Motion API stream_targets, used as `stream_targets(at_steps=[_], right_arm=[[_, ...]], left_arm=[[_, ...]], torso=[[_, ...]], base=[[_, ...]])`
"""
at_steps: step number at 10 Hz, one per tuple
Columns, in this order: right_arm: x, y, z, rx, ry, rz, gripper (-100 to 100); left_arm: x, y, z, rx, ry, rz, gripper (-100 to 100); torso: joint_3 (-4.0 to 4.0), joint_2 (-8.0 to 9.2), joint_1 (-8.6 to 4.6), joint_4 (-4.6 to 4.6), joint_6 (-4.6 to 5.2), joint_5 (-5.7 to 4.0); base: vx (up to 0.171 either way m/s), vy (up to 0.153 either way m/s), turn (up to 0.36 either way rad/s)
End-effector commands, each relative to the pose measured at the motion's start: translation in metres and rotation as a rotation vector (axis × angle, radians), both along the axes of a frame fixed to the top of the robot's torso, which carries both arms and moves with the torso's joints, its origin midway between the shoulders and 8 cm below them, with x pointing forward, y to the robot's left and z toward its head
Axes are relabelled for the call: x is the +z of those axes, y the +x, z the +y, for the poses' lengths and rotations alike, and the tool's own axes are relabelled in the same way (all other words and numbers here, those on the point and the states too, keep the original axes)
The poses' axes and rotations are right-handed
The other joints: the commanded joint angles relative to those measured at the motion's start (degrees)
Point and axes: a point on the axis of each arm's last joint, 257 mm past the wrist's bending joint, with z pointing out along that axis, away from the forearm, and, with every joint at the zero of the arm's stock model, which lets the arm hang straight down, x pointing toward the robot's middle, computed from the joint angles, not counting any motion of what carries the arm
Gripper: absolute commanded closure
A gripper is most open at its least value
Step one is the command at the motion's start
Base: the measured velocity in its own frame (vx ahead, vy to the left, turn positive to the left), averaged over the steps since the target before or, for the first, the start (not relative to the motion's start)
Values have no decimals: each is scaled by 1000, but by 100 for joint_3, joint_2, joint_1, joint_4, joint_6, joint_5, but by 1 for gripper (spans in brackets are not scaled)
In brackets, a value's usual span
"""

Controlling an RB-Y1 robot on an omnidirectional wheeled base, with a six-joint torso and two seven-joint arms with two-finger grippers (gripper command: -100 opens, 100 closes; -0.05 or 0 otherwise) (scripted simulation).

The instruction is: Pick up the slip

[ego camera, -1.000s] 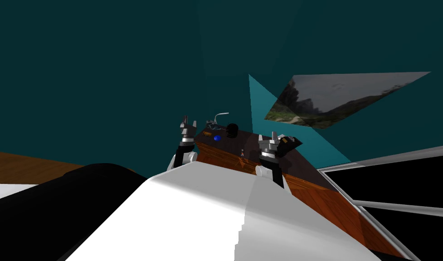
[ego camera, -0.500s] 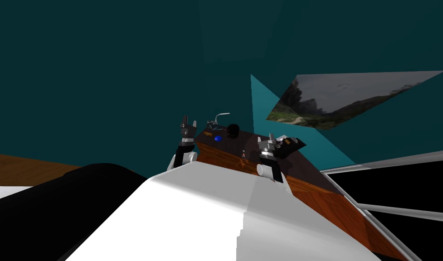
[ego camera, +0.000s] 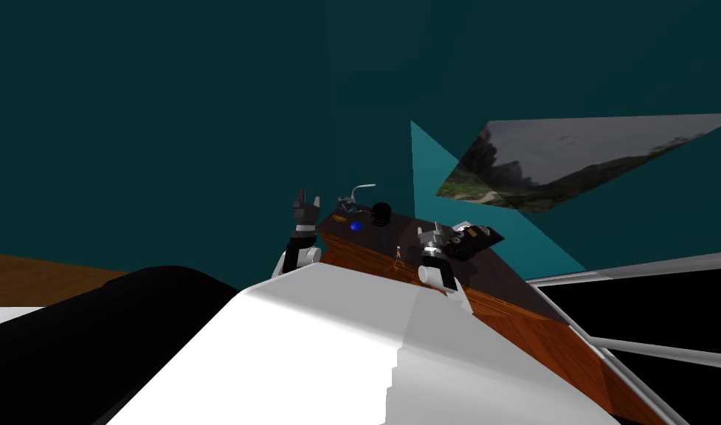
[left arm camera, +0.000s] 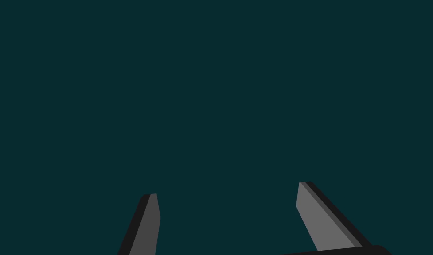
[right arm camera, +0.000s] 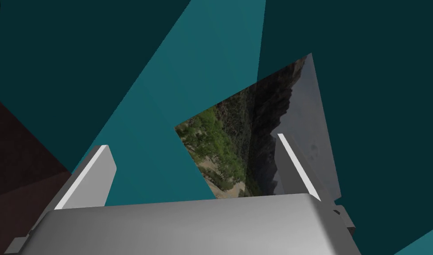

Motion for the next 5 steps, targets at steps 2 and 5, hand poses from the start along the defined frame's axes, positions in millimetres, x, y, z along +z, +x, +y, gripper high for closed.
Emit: stream_targets(at_steps=[2,5], right_arm=[[-27,12,-16,-14,63,72,-100],[-61,27,-43,-40,177,160,-100]], left_arm=[[0,0,0,0,0,0,0],[0,0,0,0,0,0,0]], torso=[[-2,-4,2,-1,-2,0],[-1,-1,-1,-1,0,-1]], base=[[27,27,20],[22,29,19]])
